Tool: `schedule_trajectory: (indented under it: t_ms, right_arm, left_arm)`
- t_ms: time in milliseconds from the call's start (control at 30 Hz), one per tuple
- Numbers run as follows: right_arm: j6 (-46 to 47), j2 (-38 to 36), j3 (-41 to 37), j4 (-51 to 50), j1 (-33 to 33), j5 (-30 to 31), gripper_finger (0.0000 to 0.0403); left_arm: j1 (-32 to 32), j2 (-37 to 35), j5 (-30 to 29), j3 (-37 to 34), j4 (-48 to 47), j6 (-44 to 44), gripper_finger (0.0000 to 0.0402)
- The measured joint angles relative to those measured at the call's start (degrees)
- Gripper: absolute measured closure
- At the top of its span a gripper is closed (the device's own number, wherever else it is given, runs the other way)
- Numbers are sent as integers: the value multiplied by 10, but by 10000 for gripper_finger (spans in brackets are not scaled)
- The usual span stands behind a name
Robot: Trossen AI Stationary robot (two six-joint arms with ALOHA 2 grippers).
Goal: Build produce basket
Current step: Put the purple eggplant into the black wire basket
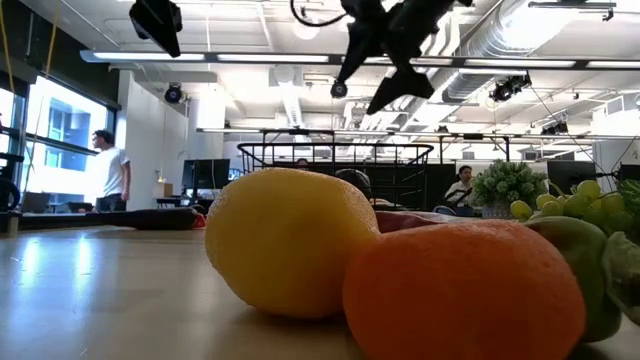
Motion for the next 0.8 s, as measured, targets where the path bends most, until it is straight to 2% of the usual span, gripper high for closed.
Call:
schedule_trajectory:
  t_ms: [233, 500, 667, 800]
  right_arm:
    - [60, 0, 0, -9, 61, 18, 84]
    - [89, 0, 0, -71, 99, 66, 84]
    - [83, 0, 0, -117, 100, 67, 84]
    - [55, 0, 0, -144, 99, 65, 84]
  left_arm:
    - [-19, 0, 0, 0, -26, -27, 124]
    - [-67, 0, -1, 0, -83, -180, 124]
    - [-107, 0, -3, 0, -88, -247, 124]
    - [-141, 0, -14, -25, -85, -344, 124]
